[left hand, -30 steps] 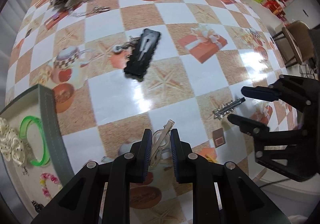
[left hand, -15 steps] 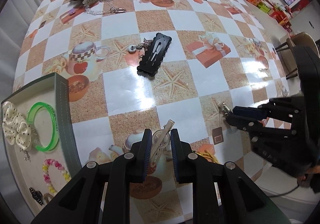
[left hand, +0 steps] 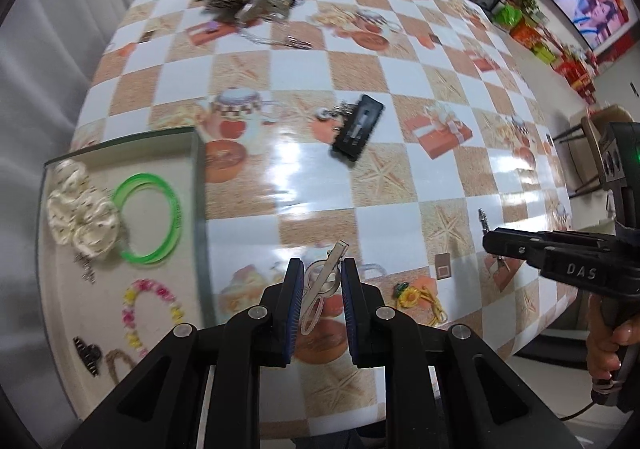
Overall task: Organize jewelry
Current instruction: 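Carry the beige clip and silver barrette over the white tray with both tools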
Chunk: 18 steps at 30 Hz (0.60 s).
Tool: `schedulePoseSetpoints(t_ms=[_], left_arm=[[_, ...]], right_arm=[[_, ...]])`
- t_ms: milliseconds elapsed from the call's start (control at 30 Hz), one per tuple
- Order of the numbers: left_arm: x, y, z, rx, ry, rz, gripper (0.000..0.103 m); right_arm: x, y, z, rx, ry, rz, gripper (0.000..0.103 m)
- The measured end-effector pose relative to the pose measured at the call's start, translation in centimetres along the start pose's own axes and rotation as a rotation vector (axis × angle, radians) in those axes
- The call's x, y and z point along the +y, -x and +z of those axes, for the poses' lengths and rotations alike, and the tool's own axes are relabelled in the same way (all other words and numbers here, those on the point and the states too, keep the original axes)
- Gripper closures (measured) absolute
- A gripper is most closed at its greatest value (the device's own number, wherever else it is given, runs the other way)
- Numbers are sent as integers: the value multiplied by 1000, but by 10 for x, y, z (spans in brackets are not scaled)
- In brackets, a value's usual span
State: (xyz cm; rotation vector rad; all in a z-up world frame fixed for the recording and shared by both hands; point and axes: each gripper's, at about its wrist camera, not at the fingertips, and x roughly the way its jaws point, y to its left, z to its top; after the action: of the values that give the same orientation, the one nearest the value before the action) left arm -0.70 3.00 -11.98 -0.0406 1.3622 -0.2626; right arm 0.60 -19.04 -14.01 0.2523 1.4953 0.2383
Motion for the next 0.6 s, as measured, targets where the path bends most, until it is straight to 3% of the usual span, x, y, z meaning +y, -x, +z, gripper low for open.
schedulePoseSetpoints(t_ms=[167, 600], left_arm=[[27, 17, -12, -26, 57, 18, 79], [120, 48, -73, -65, 301, 105, 79]], right_arm=[[24, 11, -1, -15, 32, 38, 87], [155, -15, 19, 25, 270, 129, 87]])
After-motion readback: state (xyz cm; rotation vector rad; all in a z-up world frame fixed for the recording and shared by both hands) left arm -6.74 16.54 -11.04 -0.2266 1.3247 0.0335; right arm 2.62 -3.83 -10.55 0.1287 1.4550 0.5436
